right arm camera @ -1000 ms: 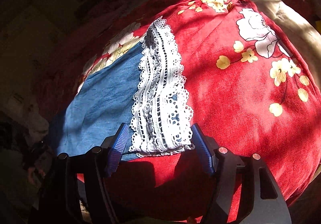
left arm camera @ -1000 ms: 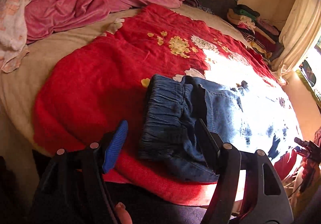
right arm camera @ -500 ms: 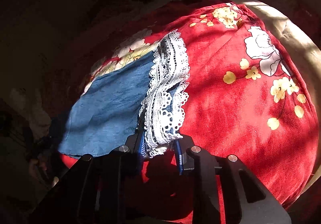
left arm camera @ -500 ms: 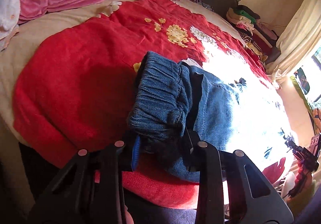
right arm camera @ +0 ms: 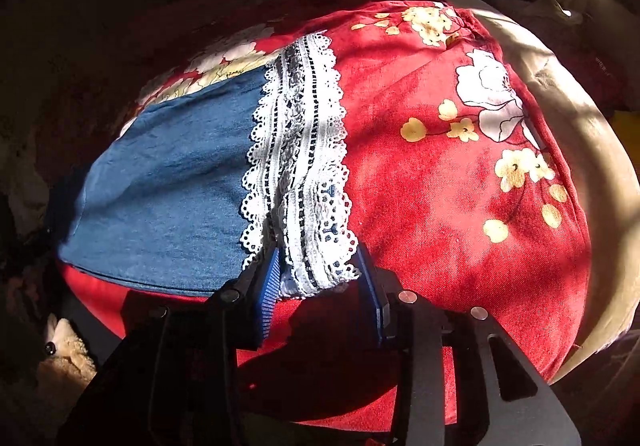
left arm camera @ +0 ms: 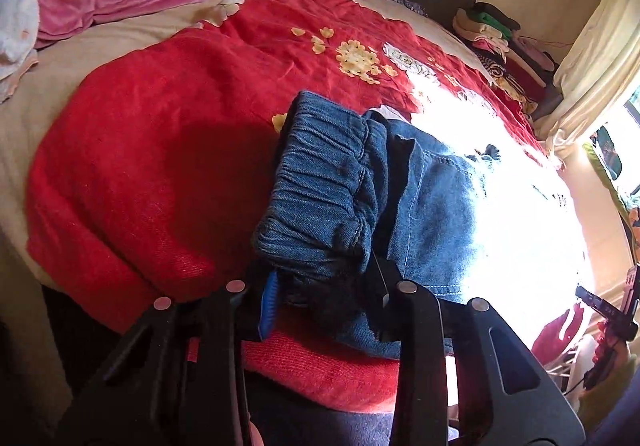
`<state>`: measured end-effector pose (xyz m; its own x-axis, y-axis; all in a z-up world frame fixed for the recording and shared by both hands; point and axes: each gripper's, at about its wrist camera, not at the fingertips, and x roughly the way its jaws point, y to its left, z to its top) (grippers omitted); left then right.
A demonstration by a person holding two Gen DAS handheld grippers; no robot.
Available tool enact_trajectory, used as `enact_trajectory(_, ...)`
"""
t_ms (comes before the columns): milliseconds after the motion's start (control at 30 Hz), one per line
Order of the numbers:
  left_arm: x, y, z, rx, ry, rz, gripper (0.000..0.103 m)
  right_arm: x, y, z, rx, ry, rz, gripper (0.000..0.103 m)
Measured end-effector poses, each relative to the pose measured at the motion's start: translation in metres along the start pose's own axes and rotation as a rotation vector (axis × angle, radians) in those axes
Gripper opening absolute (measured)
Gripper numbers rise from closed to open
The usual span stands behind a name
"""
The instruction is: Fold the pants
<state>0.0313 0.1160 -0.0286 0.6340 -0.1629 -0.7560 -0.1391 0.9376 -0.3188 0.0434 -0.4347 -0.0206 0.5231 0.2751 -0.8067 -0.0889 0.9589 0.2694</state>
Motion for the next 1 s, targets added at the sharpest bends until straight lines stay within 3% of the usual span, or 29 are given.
enact_trajectory(100, -0.009, -0.003, 0.002, 0.019, -0.016, 0.012, 0.032, -0.013, -0.001, 0.000, 0.005, -0.023, -0.031, 0.049)
enact_trajectory(300, -0.029, -0.011, 0.003, 0.072, -0.054, 0.028, 0.038, -0.042, 0.006, 0.009, 0.003, -0.143, -0.043, 0.051)
enact_trajectory(367, -0.034, -0.014, 0.002, 0.084, -0.063, 0.035, 0.039, -0.046, 0.013, 0.013, -0.013, -0.173, -0.034, 0.062)
enact_trajectory(733, -0.075, -0.022, 0.010, 0.126, -0.180, 0.146, 0.047, -0.021, 0.069, 0.012, -0.133, -0.165, 0.052, 0.064)
enact_trajectory(1000, -0.058, -0.088, 0.013, 0.274, -0.154, 0.050, 0.055, 0.003, 0.113, 0.012, -0.227, -0.136, 0.093, 0.064)
